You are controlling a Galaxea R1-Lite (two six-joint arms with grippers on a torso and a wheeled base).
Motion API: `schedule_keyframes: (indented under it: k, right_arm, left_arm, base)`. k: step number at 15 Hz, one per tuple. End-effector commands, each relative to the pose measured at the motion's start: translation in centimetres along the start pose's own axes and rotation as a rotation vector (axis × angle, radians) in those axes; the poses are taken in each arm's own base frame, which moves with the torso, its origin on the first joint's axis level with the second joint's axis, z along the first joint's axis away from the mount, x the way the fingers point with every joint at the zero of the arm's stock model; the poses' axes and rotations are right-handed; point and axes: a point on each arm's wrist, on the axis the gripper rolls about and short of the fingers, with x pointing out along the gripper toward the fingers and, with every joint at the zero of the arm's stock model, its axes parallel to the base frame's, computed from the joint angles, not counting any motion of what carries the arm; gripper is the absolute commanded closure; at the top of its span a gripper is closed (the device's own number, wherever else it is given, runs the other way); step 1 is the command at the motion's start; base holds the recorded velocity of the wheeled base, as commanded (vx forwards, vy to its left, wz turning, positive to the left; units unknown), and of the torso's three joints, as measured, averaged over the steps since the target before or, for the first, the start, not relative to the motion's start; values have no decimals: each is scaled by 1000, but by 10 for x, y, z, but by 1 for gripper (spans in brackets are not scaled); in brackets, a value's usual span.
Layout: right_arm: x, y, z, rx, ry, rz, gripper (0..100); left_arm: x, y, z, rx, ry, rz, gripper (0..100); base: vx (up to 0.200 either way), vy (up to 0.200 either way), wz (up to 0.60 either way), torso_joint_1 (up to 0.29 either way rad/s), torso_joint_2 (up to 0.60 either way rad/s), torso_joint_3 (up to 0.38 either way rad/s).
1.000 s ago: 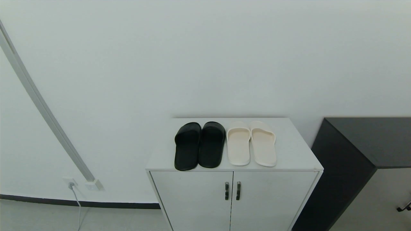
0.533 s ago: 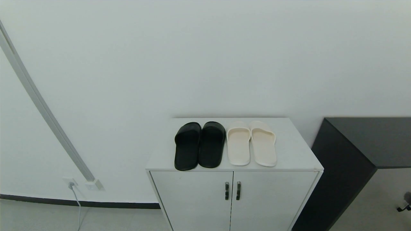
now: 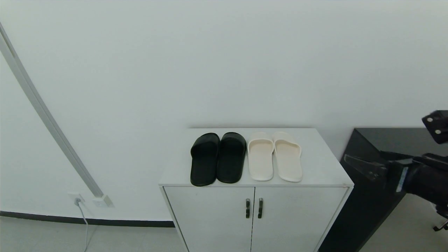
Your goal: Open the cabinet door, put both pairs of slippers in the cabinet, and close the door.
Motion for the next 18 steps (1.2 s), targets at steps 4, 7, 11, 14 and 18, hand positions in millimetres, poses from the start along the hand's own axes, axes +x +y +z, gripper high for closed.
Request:
schedule_keyframes:
  k: [4, 7, 11, 14, 18]
  right_arm:
    - [93, 70, -16, -17, 14, -48, 0]
    - [123, 86, -29, 1, 21, -107, 0]
    - [146, 103, -43, 9, 37, -130, 0]
    - [179, 111, -52, 41, 27, -175, 0]
    - [216, 112, -66, 39, 30, -207, 0]
  left_arm:
    - [0, 0, 0, 1, 0, 0, 100]
    - [0, 0, 0, -1, 0, 0, 100]
    - [0, 0, 0, 1, 0, 0, 100]
    - [0, 0, 0, -1, 0, 0, 100]
    - [0, 0, 0, 1, 0, 0, 100]
  base:
    - [0, 0, 0, 0, 0, 0]
    - [0, 0, 0, 0, 0, 0]
    - [0, 0, 0, 0, 0, 0]
    - [0, 0, 0, 0, 0, 0]
    - [0, 0, 0, 0, 0, 0]
